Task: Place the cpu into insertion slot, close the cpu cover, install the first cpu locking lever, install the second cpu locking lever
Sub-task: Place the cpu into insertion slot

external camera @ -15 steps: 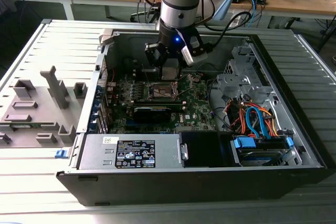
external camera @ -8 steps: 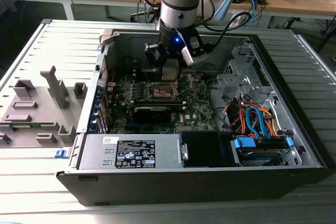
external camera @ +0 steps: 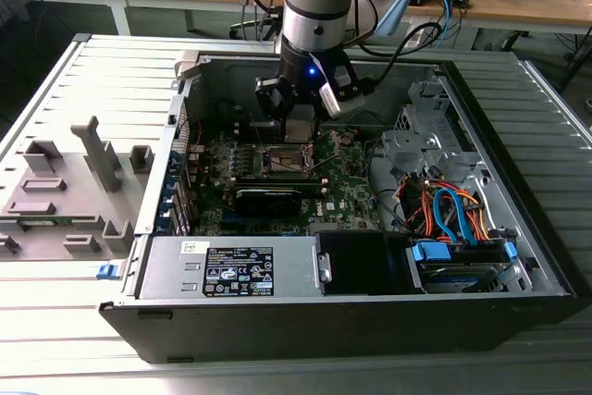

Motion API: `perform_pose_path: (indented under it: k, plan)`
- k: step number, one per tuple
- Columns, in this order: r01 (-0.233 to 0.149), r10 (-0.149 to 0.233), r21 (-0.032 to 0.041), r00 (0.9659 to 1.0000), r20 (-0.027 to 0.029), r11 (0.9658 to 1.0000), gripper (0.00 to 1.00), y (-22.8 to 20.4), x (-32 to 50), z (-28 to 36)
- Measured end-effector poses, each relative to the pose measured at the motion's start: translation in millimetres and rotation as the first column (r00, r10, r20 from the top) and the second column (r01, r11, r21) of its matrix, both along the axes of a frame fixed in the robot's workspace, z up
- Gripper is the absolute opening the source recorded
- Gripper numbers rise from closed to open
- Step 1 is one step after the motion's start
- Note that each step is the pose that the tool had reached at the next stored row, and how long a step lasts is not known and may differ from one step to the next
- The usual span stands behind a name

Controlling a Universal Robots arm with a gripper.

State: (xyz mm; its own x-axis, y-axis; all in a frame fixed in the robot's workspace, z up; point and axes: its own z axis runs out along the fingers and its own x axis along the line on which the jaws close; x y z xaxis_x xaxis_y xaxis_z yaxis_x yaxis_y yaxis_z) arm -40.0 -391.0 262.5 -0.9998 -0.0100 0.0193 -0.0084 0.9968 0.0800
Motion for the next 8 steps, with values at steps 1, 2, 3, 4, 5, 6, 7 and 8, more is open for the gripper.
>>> perform_pose_path:
  k: [1, 2, 3, 4, 5, 6, 7, 8]
  plan:
    - [0.000, 0.000, -0.0001, 1.0000, 0.0000, 1.0000, 0.55, 0.0, 0.0, -0.1]
    - [0.000, 0.000, -0.0003, 1.0000, 0.0000, 1.0000, 0.55, 0.0, 0.0, -0.2]
    - [0.000, 0.000, -0.0005, 1.0000, 0.0000, 1.0000, 0.55, 0.0, 0.0, -0.5]
    - [0.000, 0.000, -0.0005, 1.0000, 0.0000, 1.0000, 0.55, 0.0, -0.1, -0.6]
    - [0.000, 0.000, -0.0005, 1.0000, 0.0000, 1.0000, 0.55, 0.0, -0.1, -0.7]
    - [0.000, 0.000, -0.0005, 1.0000, 0.0000, 1.0000, 0.55, 0.0, -0.1, -0.8]
    - [0.000, 0.000, -0.0005, 1.0000, 0.0000, 1.0000, 0.55, 0.0, -0.1, -0.8]
    - [0.000, 0.000, -0.0006, 1.0000, 0.0000, 1.0000, 0.55, 0.0, -0.1, -1.1]
